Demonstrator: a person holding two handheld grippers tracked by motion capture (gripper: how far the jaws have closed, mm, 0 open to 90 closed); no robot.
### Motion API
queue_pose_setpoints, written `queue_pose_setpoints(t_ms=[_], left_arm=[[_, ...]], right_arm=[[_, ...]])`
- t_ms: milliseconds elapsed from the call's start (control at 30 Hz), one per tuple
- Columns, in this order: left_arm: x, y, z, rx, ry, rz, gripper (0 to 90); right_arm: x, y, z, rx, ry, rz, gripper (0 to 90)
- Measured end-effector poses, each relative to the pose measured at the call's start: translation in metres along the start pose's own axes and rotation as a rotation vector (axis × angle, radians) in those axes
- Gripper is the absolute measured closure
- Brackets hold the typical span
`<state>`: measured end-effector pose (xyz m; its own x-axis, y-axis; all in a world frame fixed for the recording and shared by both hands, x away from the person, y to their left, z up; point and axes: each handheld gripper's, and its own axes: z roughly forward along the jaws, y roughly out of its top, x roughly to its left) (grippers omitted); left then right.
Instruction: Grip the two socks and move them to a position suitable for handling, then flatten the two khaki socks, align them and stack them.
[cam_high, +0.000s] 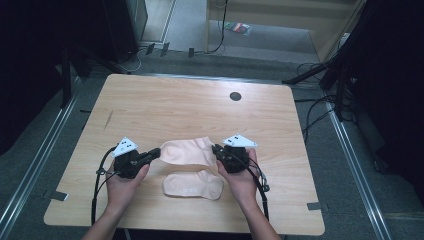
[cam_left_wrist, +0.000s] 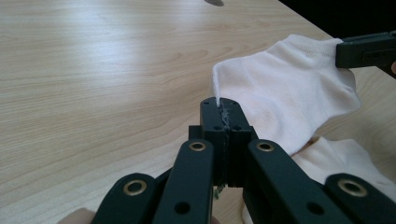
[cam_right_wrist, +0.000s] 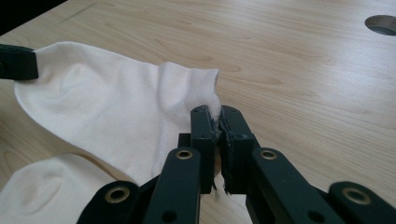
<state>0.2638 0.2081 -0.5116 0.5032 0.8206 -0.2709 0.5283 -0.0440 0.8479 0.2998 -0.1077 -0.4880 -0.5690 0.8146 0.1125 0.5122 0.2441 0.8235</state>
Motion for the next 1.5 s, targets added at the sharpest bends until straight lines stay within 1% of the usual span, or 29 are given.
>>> queue_pose_setpoints(t_ms=[200, 267, 367, 400, 633, 700, 733, 800, 900, 967, 1000, 1033, 1067, 1100, 1200, 1300, 1400, 1467, 1500], left_arm=[[-0.004, -0.002, -0.007, -0.005, -0.017, -0.003, 90.0], [-0.008, -0.004, -0.011, -0.004, -0.026, 0.000, 90.0], [-0.011, -0.006, -0.013, 0.000, -0.029, 0.010, 90.0], [-0.012, -0.007, -0.014, 0.002, -0.033, 0.018, 90.0], [-0.020, -0.013, -0.020, 0.016, -0.047, 0.024, 90.0], [-0.022, -0.015, -0.021, 0.023, -0.049, 0.036, 90.0], [-0.024, -0.015, -0.021, 0.026, -0.055, 0.033, 90.0], [-0.025, -0.017, -0.023, 0.037, -0.057, 0.043, 90.0], [-0.027, -0.021, -0.025, 0.045, -0.064, 0.033, 90.0], [-0.028, -0.025, -0.026, 0.054, -0.070, 0.030, 90.0], [-0.030, -0.027, -0.027, 0.067, -0.076, 0.031, 90.0], [-0.030, -0.027, -0.027, 0.067, -0.076, 0.031, 90.0], [-0.031, -0.029, -0.027, 0.070, -0.078, 0.029, 90.0], [-0.031, -0.030, -0.027, 0.079, -0.080, 0.035, 90.0], [-0.031, -0.033, -0.025, 0.107, -0.088, 0.034, 90.0], [-0.032, -0.035, -0.023, 0.128, -0.089, 0.041, 90.0], [-0.034, -0.037, -0.022, 0.138, -0.073, 0.057, 90.0], [-0.034, -0.038, -0.021, 0.144, -0.079, 0.054, 90.0], [-0.034, -0.039, -0.021, 0.150, -0.074, 0.060, 90.0]], right_arm=[[0.003, -0.005, -0.010, -0.006, 0.018, 0.014, 85.4], [0.004, -0.008, -0.015, -0.012, 0.026, 0.018, 85.4], [0.006, -0.010, -0.018, -0.014, 0.031, 0.022, 85.5], [0.007, -0.011, -0.019, -0.015, 0.034, 0.018, 85.5], [0.013, -0.019, -0.029, -0.004, 0.046, 0.012, 85.5], [0.015, -0.024, -0.034, -0.006, 0.052, 0.017, 85.5], [0.015, -0.024, -0.034, -0.006, 0.052, 0.017, 85.5], [0.016, -0.028, -0.037, -0.005, 0.054, 0.018, 85.5], [0.016, -0.037, -0.043, 0.004, 0.058, 0.030, 85.5], [0.016, -0.039, -0.044, 0.008, 0.061, 0.037, 85.4], [0.017, -0.043, -0.044, 0.019, 0.063, 0.041, 85.5], [0.017, -0.043, -0.044, 0.019, 0.063, 0.041, 85.5], [0.018, -0.047, -0.045, 0.028, 0.065, 0.041, 85.5], [0.018, -0.048, -0.046, 0.029, 0.062, 0.042, 85.5], [0.019, -0.051, -0.047, 0.034, 0.064, 0.043, 85.5], [0.020, -0.053, -0.048, 0.044, 0.062, 0.036, 85.5], [0.018, -0.057, -0.047, 0.049, 0.058, 0.032, 85.5], [0.019, -0.058, -0.046, 0.053, 0.059, 0.033, 85.5], [0.021, -0.060, -0.045, 0.057, 0.056, 0.027, 85.5]])
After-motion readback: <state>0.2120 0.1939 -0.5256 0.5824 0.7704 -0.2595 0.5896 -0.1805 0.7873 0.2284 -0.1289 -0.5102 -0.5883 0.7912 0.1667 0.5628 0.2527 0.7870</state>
